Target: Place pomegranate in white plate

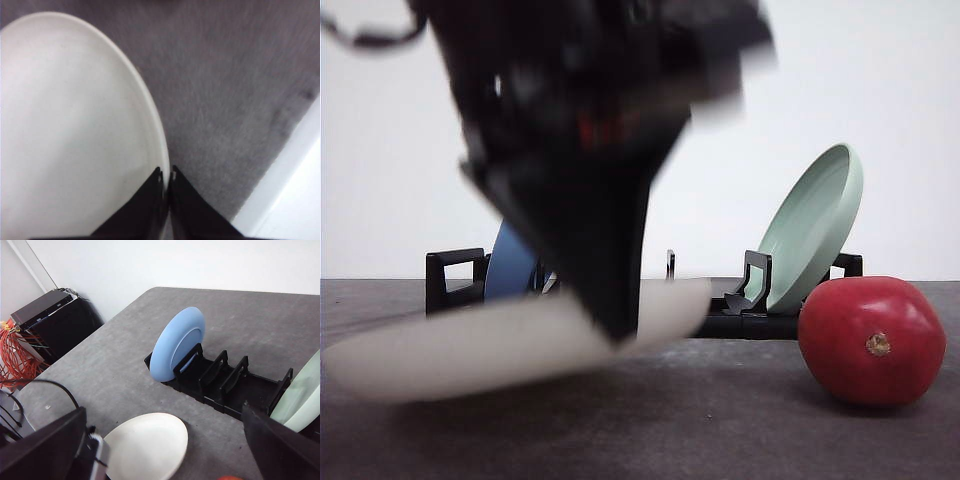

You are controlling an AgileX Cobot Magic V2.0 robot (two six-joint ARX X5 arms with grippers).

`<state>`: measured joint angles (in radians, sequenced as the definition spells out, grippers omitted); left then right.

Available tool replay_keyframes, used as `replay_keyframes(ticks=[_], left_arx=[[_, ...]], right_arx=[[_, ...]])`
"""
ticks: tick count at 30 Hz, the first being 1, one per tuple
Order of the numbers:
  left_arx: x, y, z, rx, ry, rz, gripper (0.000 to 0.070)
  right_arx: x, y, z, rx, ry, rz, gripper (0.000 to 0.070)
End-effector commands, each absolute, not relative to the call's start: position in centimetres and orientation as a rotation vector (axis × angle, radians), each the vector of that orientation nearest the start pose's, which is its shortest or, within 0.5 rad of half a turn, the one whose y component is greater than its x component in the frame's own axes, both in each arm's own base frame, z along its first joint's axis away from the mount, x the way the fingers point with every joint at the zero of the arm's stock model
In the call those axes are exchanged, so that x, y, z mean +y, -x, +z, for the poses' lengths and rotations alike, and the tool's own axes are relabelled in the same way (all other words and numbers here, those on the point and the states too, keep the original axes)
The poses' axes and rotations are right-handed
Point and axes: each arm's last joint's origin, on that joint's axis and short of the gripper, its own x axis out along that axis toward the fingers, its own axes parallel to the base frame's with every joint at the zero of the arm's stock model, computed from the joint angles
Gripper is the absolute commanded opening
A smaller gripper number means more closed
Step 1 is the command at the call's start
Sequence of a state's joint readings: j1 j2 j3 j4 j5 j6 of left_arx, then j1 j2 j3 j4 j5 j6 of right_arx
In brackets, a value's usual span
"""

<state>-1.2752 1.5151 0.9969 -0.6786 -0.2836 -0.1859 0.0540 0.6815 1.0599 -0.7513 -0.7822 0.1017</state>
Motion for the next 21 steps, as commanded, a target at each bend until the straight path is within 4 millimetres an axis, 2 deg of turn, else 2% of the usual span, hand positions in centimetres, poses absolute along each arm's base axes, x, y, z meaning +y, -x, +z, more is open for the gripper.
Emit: replay_keyframes(ticks=[1, 6, 7, 12, 17, 19, 21], left_arx=[[-27.7, -8.6, 20.0, 0.956, -0.719, -0.765, 0.0000], [-28.7, -8.3, 18.2, 0.980, -0.746, -0.763, 0.0002], [-28.8, -8.3, 18.2, 0.980, -0.742, -0.763, 0.0019], [-28.7, -8.3, 18.6, 0.971, -0.707, -0.757, 0.0276], [-28.1, -8.1, 20.6, 0.935, -0.629, -0.763, 0.0530], [-27.6, -8.0, 21.7, 0.917, -0.591, -0.767, 0.0565], [-26.8, -7.8, 23.0, 0.898, -0.541, -0.770, 0.0565]], right_arx=[[2.6, -10.1, 38.8, 0.386, -0.227, 0.814, 0.0632], [2.6, -10.1, 38.8, 0.387, -0.227, 0.814, 0.0632], [2.6, -10.1, 38.8, 0.388, -0.227, 0.813, 0.0632], [2.6, -10.1, 38.7, 0.397, -0.230, 0.813, 0.0632], [2.8, -10.5, 38.4, 0.435, -0.240, 0.825, 0.0632], [3.1, -10.9, 38.1, 0.466, -0.247, 0.839, 0.0632], [3.4, -11.4, 37.7, 0.519, -0.257, 0.855, 0.0632]])
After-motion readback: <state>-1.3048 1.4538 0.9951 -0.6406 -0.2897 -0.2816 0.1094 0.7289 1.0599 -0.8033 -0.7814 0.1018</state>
